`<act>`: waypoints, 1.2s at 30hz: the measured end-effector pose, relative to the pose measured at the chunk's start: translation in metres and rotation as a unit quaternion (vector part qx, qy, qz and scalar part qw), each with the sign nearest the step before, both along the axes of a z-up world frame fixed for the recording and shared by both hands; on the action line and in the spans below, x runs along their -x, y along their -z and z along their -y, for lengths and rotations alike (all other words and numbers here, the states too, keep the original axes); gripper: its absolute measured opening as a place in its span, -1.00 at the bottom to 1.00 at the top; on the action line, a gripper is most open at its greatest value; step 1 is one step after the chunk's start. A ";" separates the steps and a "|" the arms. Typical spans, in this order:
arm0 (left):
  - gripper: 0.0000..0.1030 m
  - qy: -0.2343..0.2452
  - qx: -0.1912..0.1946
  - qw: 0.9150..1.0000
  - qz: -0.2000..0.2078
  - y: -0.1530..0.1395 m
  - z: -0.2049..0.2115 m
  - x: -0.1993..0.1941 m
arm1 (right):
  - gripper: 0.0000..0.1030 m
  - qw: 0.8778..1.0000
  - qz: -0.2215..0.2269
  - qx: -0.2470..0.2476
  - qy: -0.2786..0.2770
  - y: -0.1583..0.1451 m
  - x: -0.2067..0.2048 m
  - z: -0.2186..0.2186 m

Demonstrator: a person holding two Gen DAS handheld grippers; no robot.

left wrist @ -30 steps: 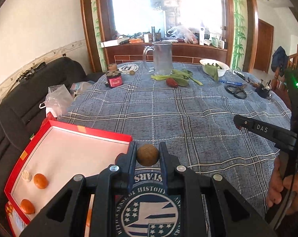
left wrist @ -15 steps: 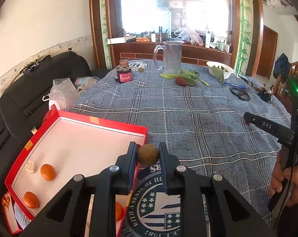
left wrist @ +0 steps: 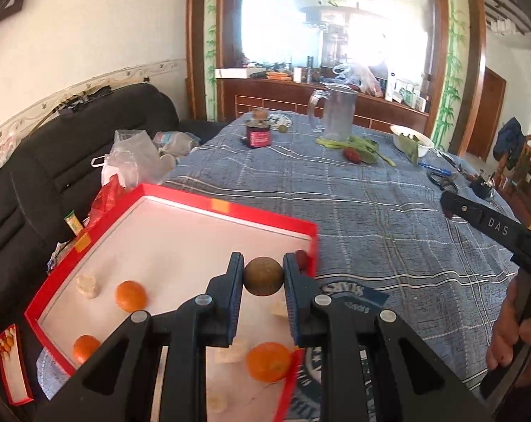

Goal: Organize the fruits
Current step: 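Carry the red date and small brown fruit over the red tray, then lower both items into the tray and open both tools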

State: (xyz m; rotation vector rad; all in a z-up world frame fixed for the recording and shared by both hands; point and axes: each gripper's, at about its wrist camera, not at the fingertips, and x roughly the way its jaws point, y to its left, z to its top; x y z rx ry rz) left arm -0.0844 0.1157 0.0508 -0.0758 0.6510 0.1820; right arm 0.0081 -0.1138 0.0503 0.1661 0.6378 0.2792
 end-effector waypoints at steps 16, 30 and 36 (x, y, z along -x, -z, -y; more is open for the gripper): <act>-0.59 -0.072 0.014 0.997 0.008 0.006 -0.072 0.029 | -0.63 0.988 -0.030 -0.013 -0.150 -0.002 0.036 -0.146; -0.59 -0.101 0.014 0.995 -0.007 0.019 -0.102 0.030 | -0.63 0.980 -0.070 -0.009 -0.186 0.014 0.043 -0.190; -0.59 -0.106 0.012 0.994 -0.018 0.025 -0.104 0.026 | -0.63 0.977 -0.087 -0.011 -0.194 0.021 0.040 -0.197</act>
